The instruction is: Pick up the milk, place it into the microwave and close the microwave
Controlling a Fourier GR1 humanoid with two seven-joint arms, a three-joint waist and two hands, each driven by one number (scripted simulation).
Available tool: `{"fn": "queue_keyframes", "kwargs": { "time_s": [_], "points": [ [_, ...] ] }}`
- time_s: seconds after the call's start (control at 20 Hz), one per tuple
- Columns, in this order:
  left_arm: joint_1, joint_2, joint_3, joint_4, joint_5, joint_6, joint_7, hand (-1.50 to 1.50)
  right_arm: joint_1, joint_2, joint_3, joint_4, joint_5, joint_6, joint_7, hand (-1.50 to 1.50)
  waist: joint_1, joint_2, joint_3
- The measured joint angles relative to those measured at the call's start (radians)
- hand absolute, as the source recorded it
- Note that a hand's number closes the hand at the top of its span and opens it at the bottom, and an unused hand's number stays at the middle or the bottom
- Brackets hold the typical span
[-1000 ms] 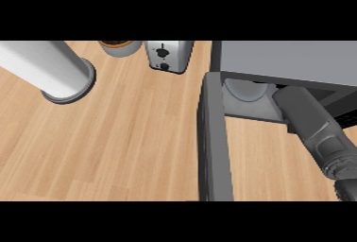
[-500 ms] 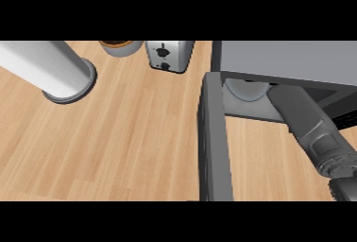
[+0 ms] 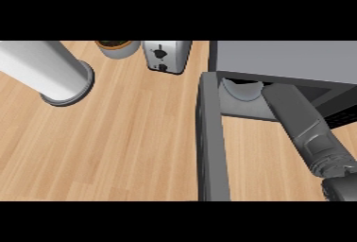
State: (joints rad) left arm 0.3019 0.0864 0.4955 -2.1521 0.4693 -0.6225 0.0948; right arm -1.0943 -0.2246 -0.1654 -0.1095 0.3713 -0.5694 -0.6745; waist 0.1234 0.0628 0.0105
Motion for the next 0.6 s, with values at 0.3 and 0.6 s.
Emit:
{"fn": "queue_keyframes", "kwargs": {
  "time_s": [0.3,0.6],
  "points": [
    [-0.013,-0.02,-0.051,0.012,-0.033,-0.031,-0.013,-1.5,0.031,0.026,-0.074,-0.015,-0.08,0.138,-0.079,-1.5,-0.03,-0.016,-0.004],
    [-0.024,-0.041,-0.115,-0.01,-0.046,-0.031,0.018,1.5,0.074,0.038,-0.131,-0.014,-0.144,0.278,-0.132,-1.5,-0.055,-0.03,-0.006]
  ]
}}
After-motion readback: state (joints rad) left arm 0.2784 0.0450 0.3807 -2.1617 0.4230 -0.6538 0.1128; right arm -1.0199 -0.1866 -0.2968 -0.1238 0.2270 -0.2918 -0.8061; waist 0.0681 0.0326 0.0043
